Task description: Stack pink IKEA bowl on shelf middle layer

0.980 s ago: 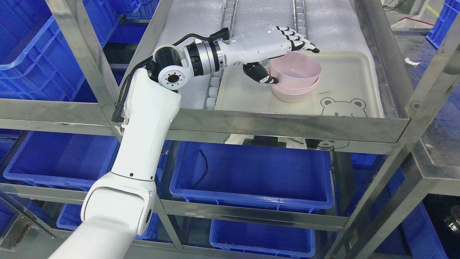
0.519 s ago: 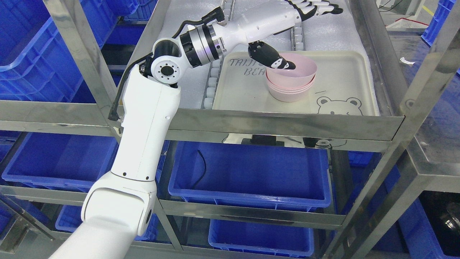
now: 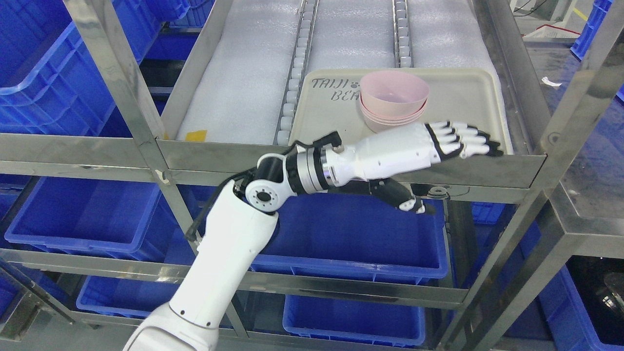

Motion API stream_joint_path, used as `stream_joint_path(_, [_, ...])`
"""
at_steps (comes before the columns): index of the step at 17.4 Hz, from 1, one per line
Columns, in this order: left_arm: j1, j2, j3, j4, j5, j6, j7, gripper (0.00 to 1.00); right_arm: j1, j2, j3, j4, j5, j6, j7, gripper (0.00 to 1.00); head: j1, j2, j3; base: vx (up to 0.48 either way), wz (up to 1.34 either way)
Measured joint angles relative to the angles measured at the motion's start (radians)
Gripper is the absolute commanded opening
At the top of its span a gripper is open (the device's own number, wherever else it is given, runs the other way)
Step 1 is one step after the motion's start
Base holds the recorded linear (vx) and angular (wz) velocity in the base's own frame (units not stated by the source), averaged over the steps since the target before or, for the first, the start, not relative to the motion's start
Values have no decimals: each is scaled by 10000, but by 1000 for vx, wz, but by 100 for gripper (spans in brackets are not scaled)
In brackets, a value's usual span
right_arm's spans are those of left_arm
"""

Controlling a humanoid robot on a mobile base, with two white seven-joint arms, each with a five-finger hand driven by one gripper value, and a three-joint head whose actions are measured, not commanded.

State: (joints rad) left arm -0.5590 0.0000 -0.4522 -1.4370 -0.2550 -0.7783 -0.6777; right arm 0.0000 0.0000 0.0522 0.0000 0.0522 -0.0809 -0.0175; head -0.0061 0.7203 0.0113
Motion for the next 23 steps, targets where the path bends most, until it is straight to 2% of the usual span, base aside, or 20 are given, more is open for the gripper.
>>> stream_joint_path(7, [3452, 1, -740, -496, 157, -64, -457, 100, -2, 0, 0, 0, 0, -11, 42, 100, 0, 0, 0, 9, 20])
stream_joint_path(12, [5642, 0, -511, 132, 204, -65, -275, 100, -1, 0, 0, 0, 0, -14, 18, 100, 0, 0, 0, 10, -18])
stream_joint_path(14, [6125, 1, -375, 397, 248, -67, 687, 100, -1, 0, 0, 0, 0, -23, 8, 100, 0, 0, 0, 0, 0])
stream_joint_path(16, [6439, 0, -283, 592, 303, 87, 2481, 100, 0, 0, 0, 0, 0, -32, -3, 100, 0, 0, 0, 0, 0])
stream_joint_path(20, [6834, 0, -153, 746, 546, 1789, 6287, 100, 0, 0, 0, 0, 0, -36, -8, 100, 0, 0, 0, 0, 0])
stream_joint_path(23, [6943, 0, -30, 540, 1101, 2941, 7647, 100, 0, 0, 0, 0, 0, -28, -11, 100, 0, 0, 0, -1, 7])
